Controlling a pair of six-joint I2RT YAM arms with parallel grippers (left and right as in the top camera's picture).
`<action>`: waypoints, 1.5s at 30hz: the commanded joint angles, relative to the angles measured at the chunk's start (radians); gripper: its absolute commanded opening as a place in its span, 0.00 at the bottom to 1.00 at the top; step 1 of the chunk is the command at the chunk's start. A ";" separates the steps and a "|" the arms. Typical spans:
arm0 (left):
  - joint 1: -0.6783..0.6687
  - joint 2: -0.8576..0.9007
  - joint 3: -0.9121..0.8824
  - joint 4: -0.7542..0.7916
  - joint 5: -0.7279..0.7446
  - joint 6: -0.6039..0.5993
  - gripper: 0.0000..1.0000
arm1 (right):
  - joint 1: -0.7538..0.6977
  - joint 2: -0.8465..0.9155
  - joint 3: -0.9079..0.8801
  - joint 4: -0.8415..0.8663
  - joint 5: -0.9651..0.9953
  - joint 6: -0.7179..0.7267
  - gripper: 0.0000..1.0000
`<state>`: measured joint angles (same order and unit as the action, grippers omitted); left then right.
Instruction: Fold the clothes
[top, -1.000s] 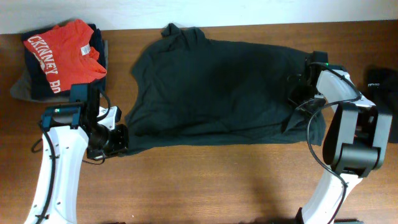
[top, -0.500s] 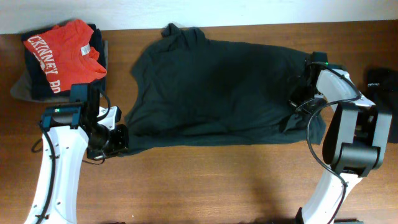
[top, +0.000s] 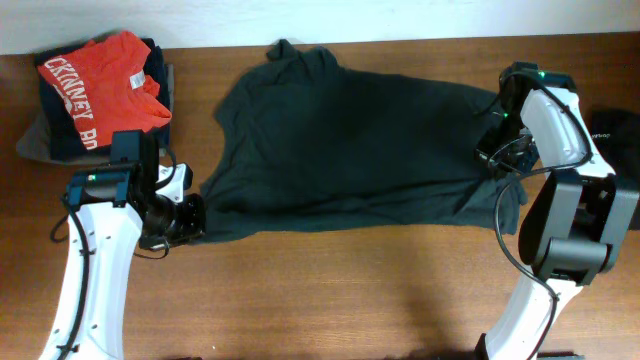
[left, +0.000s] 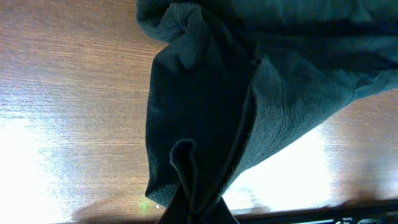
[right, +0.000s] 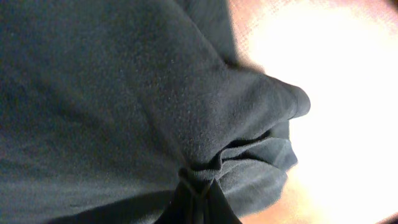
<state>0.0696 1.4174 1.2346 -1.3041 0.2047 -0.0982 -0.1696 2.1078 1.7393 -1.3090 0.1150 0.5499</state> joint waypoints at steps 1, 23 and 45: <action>-0.001 -0.014 0.015 0.014 -0.011 -0.006 0.01 | -0.002 -0.090 0.019 -0.049 0.077 0.047 0.04; -0.002 -0.014 0.014 0.029 -0.011 -0.006 0.01 | -0.002 -0.236 -0.081 -0.180 0.140 0.001 0.14; -0.002 -0.014 0.014 0.028 -0.011 -0.006 0.00 | -0.001 -0.447 -0.165 -0.279 0.069 0.000 0.04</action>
<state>0.0696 1.4174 1.2346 -1.2724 0.2047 -0.0982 -0.1696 1.7805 1.5833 -1.5742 0.1856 0.5449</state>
